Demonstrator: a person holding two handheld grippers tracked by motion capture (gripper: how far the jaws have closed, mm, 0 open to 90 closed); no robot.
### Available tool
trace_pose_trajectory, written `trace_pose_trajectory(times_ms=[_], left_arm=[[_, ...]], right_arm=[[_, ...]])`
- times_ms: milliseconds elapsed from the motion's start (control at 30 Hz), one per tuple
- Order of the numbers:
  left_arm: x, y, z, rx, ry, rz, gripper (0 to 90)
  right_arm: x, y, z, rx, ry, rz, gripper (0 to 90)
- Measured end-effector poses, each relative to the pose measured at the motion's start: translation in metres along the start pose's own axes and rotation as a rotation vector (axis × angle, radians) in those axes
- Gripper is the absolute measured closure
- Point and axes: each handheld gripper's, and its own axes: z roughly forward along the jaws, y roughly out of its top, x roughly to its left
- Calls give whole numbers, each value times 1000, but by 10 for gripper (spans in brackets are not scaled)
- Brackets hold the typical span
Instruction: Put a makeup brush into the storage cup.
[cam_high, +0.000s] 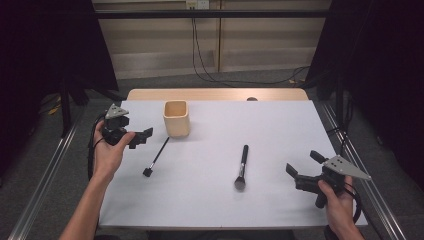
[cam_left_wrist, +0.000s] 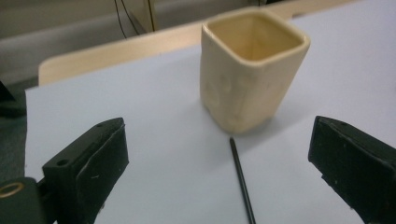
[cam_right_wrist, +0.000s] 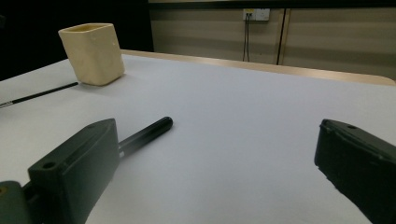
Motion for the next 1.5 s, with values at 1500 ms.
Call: trace_pose_trajectory(times_ms=[1500], left_arm=[[-14,7,50,627,-67,64,77]], right_arm=[[2,-1,1,26,16,-20,0]])
